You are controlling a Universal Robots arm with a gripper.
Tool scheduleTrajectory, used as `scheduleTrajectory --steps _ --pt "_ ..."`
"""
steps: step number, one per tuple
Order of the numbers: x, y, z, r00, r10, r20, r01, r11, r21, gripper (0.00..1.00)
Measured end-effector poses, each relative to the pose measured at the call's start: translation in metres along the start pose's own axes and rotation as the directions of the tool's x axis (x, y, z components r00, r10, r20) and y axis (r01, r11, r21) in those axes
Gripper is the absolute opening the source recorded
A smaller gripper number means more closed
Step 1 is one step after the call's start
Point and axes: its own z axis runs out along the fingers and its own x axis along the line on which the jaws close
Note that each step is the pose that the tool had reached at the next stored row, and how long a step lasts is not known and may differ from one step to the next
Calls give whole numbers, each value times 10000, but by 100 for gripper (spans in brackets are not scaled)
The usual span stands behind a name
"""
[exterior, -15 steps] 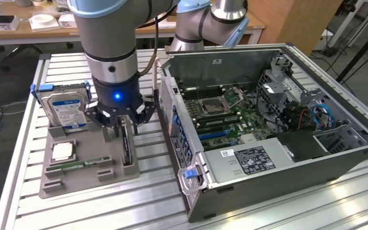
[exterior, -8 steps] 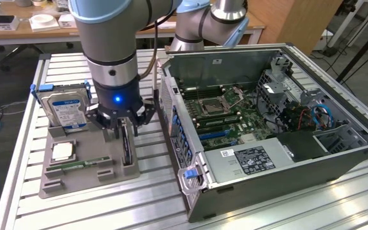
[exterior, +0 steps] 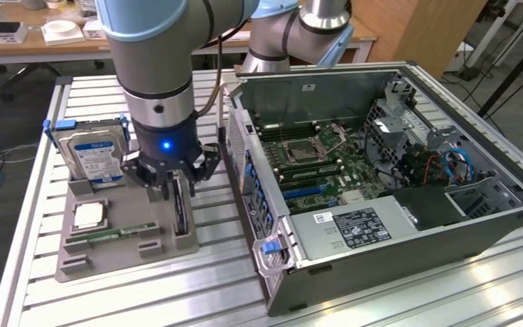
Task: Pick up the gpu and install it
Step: 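Pick up the gpu and move the gpu toward the slot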
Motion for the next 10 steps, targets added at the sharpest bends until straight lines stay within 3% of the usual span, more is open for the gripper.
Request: scheduleTrajectory --steps 4,10 --pt "9 -3 89 10000 1 -1 -1 10000 2 47" --pt "11 -4 143 10000 2 0 -2 10000 2 47"
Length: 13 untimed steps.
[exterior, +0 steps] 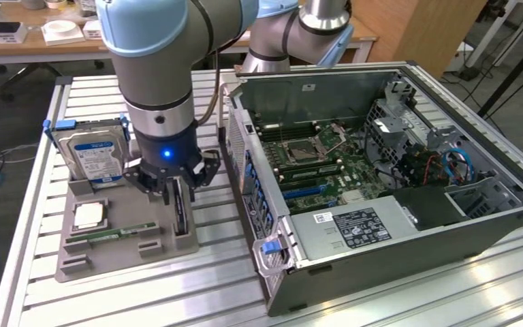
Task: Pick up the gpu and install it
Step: 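Pick up the gpu and move the gpu toward the slot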
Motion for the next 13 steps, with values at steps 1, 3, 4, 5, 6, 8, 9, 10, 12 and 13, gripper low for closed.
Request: scheduleTrajectory --steps 1,3,4,5,6,8,9,10,12,13 --pt "0 0 7 10000 0 0 0 10000 0 47" --pt "1 -1 9 10000 0 -3 0 10000 3 47" --pt "1 -1 9 10000 0 -2 0 10000 3 47" --pt "1 -1 9 10000 0 -2 0 10000 2 47" --pt "0 0 10 10000 1 -1 -1 10000 1 47" --pt "0 -1 11 10000 0 0 0 10000 0 47" --pt "0 -1 10 10000 0 -1 0 10000 0 47" --pt "0 -1 10 10000 0 -1 0 10000 1 47" --pt "0 -1 10 10000 0 0 0 10000 0 48" --pt "0 -1 10 10000 0 0 0 10000 1 48"
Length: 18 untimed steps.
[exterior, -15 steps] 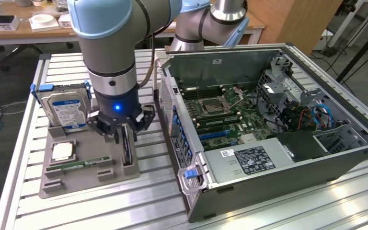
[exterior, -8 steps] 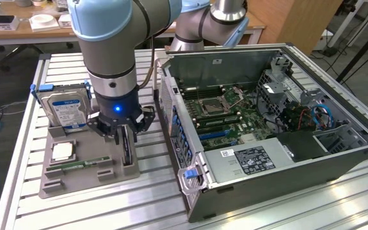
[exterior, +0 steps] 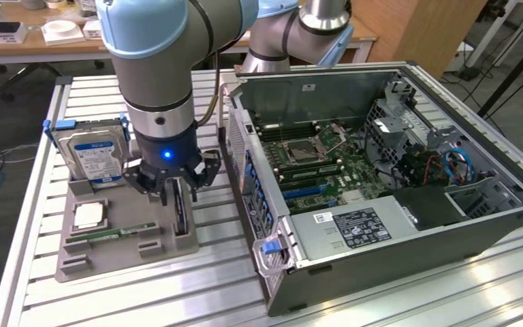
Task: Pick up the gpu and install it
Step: 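Pick up the gpu and move the gpu toward the slot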
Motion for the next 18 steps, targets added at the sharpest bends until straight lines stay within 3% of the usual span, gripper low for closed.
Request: scheduleTrajectory --steps 1,6,7,12,13,16,17,18 --pt "0 0 0 10000 0 0 0 10000 -1 55" --pt "0 0 0 10000 0 0 0 10000 0 53" --pt "0 0 0 10000 0 0 0 10000 0 46" --pt "0 0 0 10000 0 0 0 10000 0 45" --pt "0 0 0 10000 0 0 0 10000 0 38" --pt "0 0 0 10000 0 0 0 10000 -1 37" --pt "0 0 0 10000 0 0 0 10000 -1 30" --pt "0 0 0 10000 0 0 0 10000 -1 30"
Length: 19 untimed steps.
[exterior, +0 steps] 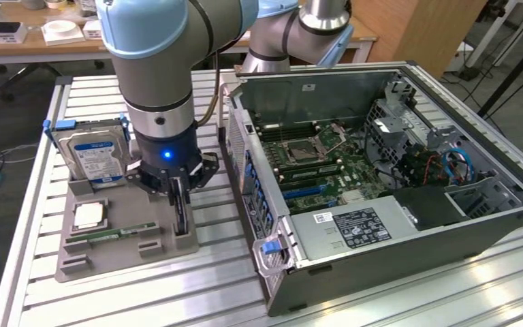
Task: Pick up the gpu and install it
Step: 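Pick up the gpu and move the gpu toward the slot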
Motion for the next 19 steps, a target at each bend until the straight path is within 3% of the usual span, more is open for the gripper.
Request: scheduleTrajectory --steps 19 --pt "0 0 0 10000 0 2 0 10000 -1 26"
